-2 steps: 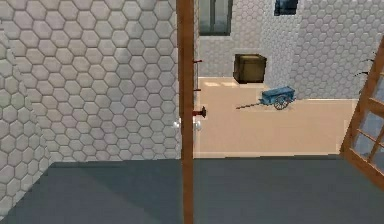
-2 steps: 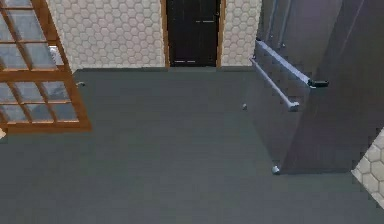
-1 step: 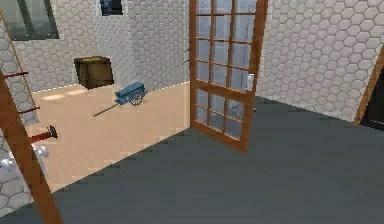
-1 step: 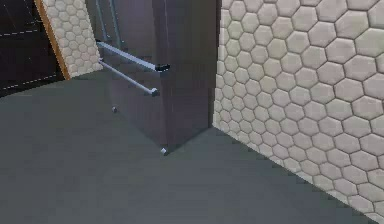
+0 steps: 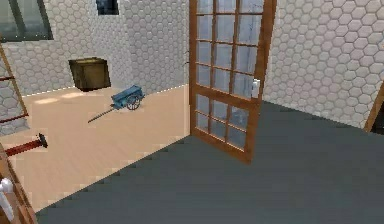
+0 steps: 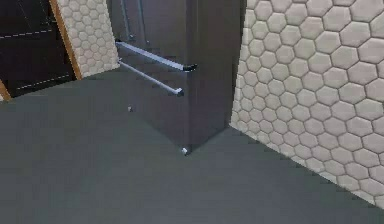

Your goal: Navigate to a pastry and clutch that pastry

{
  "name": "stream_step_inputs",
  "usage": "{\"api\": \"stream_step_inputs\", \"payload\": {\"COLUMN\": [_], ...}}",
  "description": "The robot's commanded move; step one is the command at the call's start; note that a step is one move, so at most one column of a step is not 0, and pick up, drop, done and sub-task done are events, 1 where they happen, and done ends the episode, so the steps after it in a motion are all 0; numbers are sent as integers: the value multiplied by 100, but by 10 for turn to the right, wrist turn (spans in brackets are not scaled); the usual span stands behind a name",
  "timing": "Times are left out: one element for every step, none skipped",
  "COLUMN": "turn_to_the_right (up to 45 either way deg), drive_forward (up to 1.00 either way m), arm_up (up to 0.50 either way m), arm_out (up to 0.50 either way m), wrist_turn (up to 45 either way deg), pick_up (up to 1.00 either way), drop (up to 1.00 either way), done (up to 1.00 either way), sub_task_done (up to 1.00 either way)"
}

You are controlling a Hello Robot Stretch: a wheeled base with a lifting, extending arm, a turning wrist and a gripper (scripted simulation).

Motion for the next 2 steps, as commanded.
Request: {"api": "stream_step_inputs", "payload": {"turn_to_the_right": [-450, -450], "drive_forward": [0, 0], "arm_up": [0, 0], "arm_out": [0, 0], "wrist_turn": [0, 0], "pick_up": [0, 0], "drop": [0, 0], "done": [0, 0], "sub_task_done": [0, 0]}}
